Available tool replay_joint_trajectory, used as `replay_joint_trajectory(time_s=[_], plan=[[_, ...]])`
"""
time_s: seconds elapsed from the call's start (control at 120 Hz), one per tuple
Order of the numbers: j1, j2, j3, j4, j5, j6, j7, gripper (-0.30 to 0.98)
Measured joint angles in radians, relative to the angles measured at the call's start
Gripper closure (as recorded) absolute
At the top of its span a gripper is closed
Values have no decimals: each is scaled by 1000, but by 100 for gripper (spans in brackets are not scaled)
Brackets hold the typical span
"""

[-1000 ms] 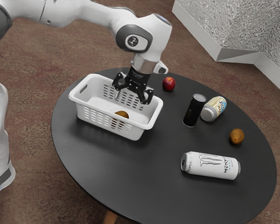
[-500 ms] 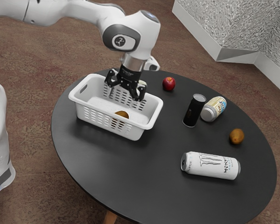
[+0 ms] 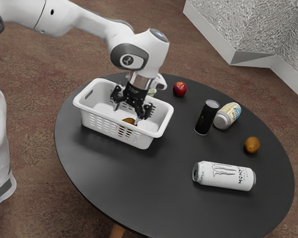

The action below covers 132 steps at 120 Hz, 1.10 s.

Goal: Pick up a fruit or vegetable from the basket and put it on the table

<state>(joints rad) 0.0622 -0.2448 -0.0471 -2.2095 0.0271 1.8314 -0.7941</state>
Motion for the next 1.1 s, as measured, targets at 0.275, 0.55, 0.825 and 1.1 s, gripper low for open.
replay_joint_trajectory(time_s=[0.275,0.55,0.825,1.1], plan=[[8,8,-3,-29,3,63,20,0],[14,20,-10,-78,2,124,33,0],[18,30,-10,-87,2,162,41,12],[30,27,-9,-82,5,155,42,48]])
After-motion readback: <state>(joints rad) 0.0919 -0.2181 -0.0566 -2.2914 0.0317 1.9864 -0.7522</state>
